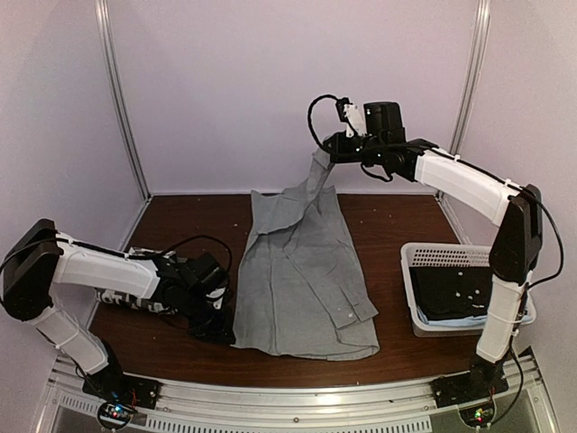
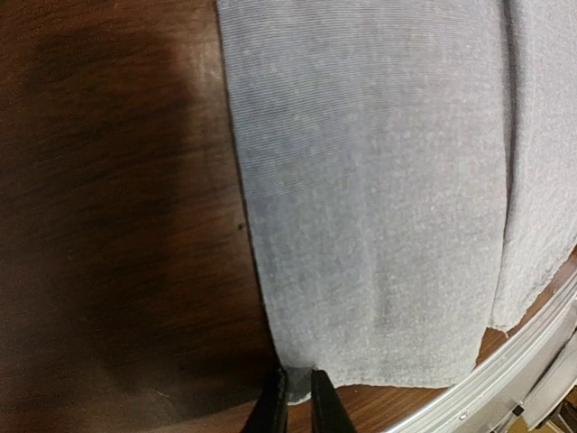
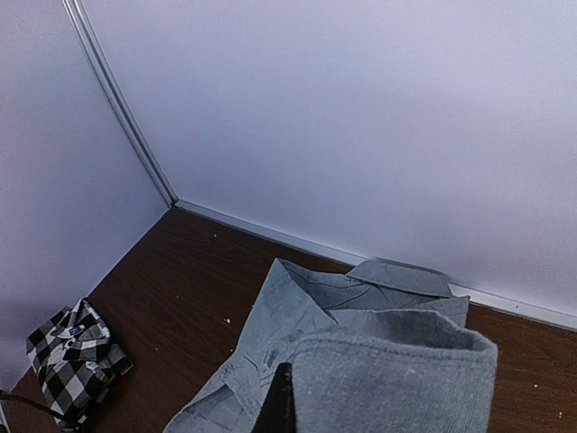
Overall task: Fold and stack the long sleeve shirts
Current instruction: Pick up the shirt from the center of the board.
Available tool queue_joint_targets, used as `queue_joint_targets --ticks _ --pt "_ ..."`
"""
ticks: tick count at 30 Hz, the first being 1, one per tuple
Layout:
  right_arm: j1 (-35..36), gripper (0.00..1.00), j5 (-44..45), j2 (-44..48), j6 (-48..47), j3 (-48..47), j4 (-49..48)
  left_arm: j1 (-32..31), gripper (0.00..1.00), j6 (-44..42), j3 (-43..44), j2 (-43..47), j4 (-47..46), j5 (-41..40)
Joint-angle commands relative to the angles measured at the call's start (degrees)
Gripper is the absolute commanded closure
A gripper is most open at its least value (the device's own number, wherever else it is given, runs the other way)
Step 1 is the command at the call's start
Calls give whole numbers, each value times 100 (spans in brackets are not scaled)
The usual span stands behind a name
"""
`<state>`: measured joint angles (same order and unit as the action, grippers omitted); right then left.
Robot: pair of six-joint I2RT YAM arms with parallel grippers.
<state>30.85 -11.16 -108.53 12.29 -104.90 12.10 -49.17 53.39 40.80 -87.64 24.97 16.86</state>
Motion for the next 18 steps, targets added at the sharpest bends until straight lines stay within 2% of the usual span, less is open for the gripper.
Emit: queue_joint_targets --ticks 1,3,8,12,18 --pt "-18 100 -156 276 75 129 -169 -46 94 171 52 -244 313 -294" --pt "-25 100 -166 278 80 145 -169 -49 100 239 123 -245 417 -423" --pt "-26 100 -154 288 65 146 -180 42 100 388 373 -51 1161 -1196" --pt "-27 100 -151 265 76 116 -227 436 100 312 325 282 1522 -1530" --pt "-41 100 -144 207 136 97 -344 1045 100 -99 243 721 1797 -1598"
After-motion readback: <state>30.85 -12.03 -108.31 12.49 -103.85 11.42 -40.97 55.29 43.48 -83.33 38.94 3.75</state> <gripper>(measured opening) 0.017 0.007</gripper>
